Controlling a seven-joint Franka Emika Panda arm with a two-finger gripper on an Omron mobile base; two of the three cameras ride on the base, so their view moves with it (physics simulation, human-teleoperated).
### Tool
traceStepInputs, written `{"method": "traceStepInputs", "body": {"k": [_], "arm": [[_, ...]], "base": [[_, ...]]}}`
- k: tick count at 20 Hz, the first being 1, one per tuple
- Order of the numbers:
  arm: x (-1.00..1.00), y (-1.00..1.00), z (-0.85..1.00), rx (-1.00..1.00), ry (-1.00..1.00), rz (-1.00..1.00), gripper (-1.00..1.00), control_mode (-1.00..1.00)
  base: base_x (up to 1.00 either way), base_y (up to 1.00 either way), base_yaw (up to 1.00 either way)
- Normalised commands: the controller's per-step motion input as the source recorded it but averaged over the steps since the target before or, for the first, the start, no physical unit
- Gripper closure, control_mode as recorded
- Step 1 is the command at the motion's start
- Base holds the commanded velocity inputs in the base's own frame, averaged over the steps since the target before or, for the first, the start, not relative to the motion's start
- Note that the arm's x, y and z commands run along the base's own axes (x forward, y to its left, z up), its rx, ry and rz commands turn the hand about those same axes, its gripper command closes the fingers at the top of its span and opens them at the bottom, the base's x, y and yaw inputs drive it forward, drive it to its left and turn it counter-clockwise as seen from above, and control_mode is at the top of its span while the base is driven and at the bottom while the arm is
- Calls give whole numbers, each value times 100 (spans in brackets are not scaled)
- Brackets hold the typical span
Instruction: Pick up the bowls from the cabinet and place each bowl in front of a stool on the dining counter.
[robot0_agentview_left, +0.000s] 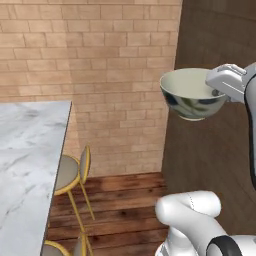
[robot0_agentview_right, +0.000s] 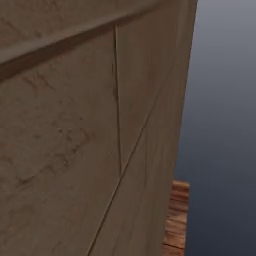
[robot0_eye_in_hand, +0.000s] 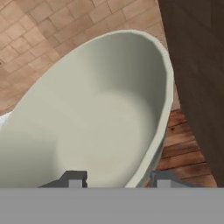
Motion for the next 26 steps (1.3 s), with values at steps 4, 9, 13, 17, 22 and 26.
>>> {"method": "traceStepInputs", "body": {"k": [4, 9, 13, 17, 22, 26], "arm": [[0, 0, 0, 0, 0, 0, 100, 100], [0, 0, 0, 0, 0, 0, 100, 100], [0, 0, 0, 0, 0, 0, 100, 100], [0, 0, 0, 0, 0, 0, 100, 100], [0, 0, 0, 0, 0, 0, 100, 100], [0, 0, 0, 0, 0, 0, 100, 100]], "base": [[100, 0, 34], [83, 0, 43], [31, 19, 57], [-10, 58, 61], [-7, 60, 58], [72, -3, 51]]}}
